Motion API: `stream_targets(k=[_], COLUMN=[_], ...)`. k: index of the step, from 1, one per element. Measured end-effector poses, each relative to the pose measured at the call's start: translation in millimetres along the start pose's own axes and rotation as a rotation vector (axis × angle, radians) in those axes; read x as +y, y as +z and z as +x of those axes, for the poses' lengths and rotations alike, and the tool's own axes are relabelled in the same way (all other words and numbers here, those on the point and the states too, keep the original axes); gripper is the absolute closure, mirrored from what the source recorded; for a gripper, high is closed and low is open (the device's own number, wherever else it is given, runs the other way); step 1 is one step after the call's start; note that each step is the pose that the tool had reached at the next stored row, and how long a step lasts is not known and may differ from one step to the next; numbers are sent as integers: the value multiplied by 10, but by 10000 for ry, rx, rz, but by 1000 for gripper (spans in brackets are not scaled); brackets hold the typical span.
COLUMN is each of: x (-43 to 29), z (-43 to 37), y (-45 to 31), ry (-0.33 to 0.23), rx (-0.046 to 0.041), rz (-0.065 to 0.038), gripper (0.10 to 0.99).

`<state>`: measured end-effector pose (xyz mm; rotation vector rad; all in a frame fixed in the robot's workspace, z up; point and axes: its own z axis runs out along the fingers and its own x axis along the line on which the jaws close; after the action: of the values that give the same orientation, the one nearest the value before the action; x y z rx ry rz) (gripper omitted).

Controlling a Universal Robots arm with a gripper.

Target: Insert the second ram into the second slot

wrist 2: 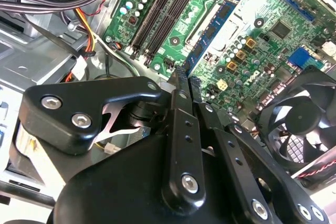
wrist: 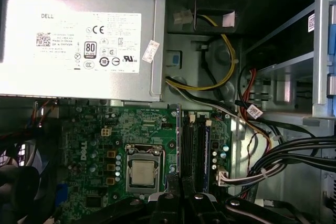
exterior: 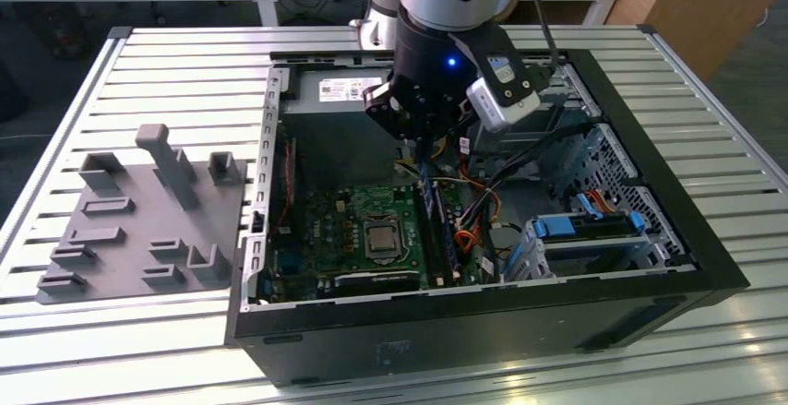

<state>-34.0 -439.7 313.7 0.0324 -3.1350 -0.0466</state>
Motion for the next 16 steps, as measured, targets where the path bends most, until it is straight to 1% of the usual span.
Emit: stream_targets(k=[16], x=[-2], z=[0], y=[39], ry=[1], rx=[-1], rz=[-2], gripper=[953])
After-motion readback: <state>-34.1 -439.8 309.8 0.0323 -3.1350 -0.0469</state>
